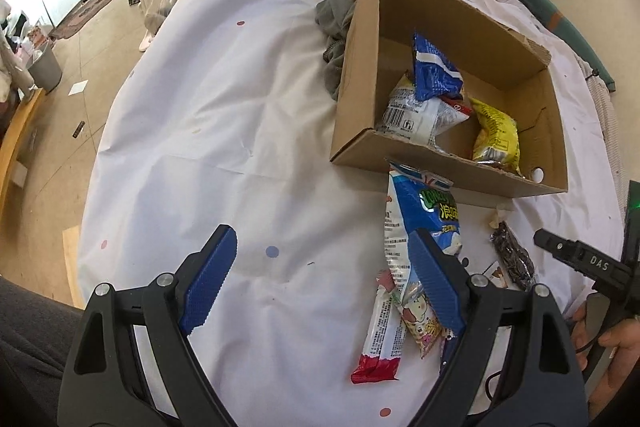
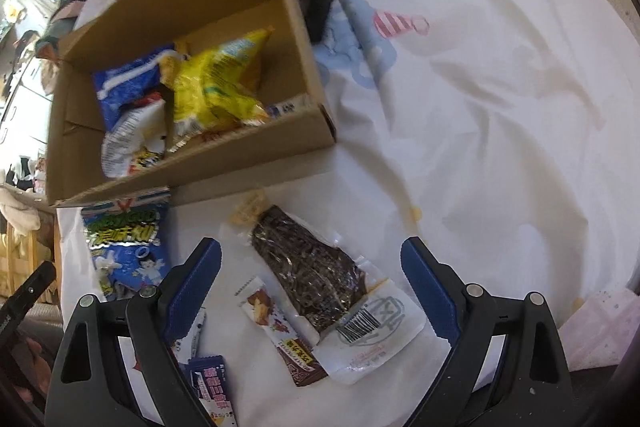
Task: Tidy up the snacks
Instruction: 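Reach the right gripper toward the dark chocolate bar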
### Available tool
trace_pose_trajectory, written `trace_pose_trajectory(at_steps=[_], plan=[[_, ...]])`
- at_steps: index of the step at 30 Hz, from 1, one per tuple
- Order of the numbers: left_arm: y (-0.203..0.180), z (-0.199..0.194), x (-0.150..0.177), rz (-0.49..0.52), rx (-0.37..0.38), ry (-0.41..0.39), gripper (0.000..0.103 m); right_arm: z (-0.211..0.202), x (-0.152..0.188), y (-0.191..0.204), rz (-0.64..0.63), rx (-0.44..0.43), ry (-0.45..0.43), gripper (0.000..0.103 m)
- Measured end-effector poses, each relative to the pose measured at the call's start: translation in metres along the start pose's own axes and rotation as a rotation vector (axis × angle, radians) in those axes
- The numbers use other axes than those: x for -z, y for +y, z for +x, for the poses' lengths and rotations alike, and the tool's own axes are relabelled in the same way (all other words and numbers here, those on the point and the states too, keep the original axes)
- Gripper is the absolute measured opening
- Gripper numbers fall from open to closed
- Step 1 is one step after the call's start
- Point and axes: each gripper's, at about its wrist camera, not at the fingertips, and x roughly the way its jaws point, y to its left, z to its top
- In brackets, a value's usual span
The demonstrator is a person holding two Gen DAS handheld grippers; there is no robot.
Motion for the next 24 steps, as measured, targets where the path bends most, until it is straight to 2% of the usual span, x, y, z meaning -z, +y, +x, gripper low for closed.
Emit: trace_pose_trajectory(at_steps=[3,7,11,13,15,20,21,22,24], plan=[[-0.002,0.002,0.001,0.002,0.008,0.008,0.085,0.010,-0.001,0.009,-0.060,0.046,0.025,0.093],[-0.005,0.003,0.003,0.019,0.014,0.018,0.085,0.046,0.000,0.025,-0.178,0.132,0.146,0.088],[-0.003,0.002,0.003,0.014,0.018,0.016,0.085,0.056,0.006,0.038,-0.276,0.201,0.154,0.088],[-0.002,0.002,0.003,0.008,0.021,0.018,0.085,0.056,0.009,0.043,-0.309,0.210,0.148,0.085],[-0.001,0.003,0.003,0.003,0.023,0.023,0.085,0.053,0.011,0.048,-0.345,0.216,0.129,0.059],[-0.003,0.001,0.004,0.009,0.030,0.018,0.085,0.035,0.009,0.042,-0.308,0.112,0.096,0.044],[-0.003,0.000,0.004,0.011,0.031,0.017,0.085,0.028,0.007,0.037,-0.282,0.077,0.081,0.036],[-0.003,0.000,0.004,0.010,0.032,0.017,0.085,0.023,0.006,0.033,-0.261,0.057,0.070,0.019],[-0.002,0.000,0.005,0.006,0.036,0.022,0.085,0.015,0.003,0.023,-0.195,-0.008,0.069,0.009]])
